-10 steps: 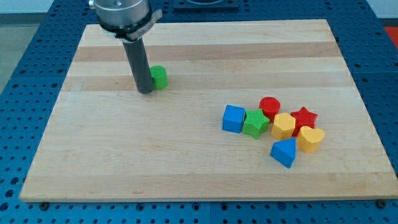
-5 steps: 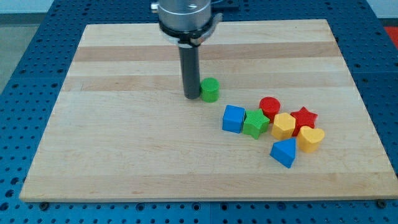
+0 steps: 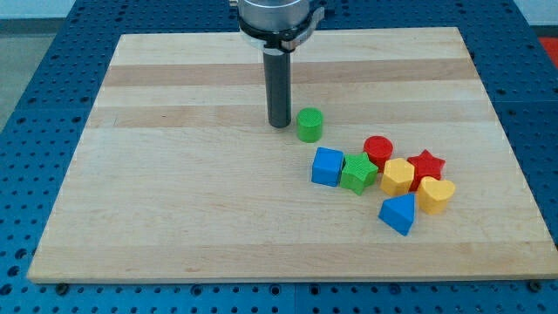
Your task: Slide the green circle closer to the group of blocks
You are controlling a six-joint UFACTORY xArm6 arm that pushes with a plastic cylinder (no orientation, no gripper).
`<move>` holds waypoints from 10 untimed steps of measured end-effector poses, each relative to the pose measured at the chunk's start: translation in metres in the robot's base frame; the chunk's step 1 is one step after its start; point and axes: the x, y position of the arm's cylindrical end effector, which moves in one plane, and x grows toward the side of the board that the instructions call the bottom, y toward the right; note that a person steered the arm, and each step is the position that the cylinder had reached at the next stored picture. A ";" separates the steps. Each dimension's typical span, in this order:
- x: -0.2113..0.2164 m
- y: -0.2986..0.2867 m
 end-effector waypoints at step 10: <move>0.046 0.059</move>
